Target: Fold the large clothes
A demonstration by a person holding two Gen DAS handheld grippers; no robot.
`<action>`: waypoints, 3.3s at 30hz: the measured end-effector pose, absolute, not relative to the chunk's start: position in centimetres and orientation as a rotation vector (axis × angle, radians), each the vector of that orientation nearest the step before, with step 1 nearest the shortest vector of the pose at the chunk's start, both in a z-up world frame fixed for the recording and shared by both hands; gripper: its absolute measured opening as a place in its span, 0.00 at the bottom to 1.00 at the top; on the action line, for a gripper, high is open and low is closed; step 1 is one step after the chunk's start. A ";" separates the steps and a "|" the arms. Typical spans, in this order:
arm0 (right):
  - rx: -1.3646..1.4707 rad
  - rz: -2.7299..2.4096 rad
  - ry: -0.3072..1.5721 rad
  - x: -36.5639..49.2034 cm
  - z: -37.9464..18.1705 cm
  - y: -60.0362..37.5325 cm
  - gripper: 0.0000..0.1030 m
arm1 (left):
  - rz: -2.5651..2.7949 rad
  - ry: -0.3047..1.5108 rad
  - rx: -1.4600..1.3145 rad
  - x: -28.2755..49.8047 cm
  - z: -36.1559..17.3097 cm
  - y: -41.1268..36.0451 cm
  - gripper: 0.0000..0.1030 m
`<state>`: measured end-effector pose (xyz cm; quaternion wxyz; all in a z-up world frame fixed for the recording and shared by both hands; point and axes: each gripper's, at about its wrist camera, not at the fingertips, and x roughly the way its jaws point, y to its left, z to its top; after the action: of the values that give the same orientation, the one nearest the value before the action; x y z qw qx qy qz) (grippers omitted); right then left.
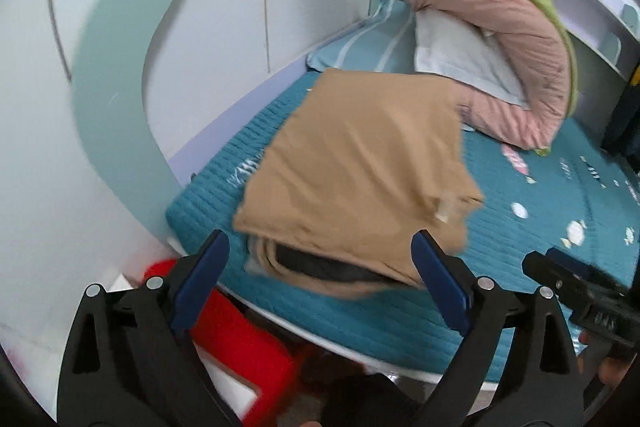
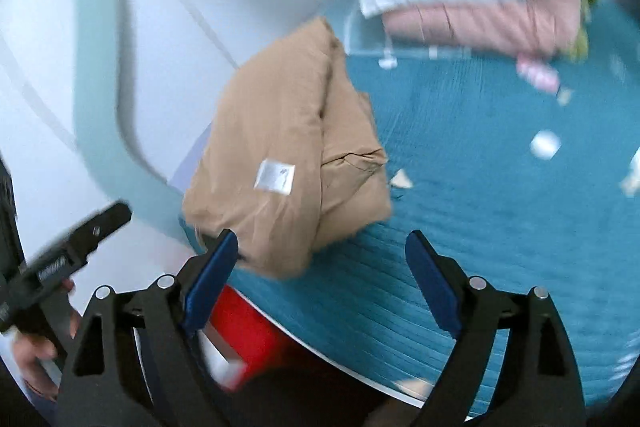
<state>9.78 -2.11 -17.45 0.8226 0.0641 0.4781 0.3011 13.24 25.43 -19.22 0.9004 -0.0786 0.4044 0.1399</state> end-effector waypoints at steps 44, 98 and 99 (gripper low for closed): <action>-0.020 0.231 0.465 -10.0 2.1 -15.1 0.93 | 0.115 0.403 0.088 -4.4 -1.5 2.5 0.95; 0.022 0.193 0.412 -11.3 3.6 -15.5 0.93 | 0.084 0.339 0.068 -5.8 0.0 0.2 0.95; 0.022 0.194 0.412 -11.3 3.6 -15.4 0.93 | 0.084 0.339 0.067 -5.8 0.0 0.2 0.95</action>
<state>-11.28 -15.44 3.62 0.9741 0.0109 0.2043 0.0959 -5.81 0.21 0.02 0.9842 0.0335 0.1685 0.0418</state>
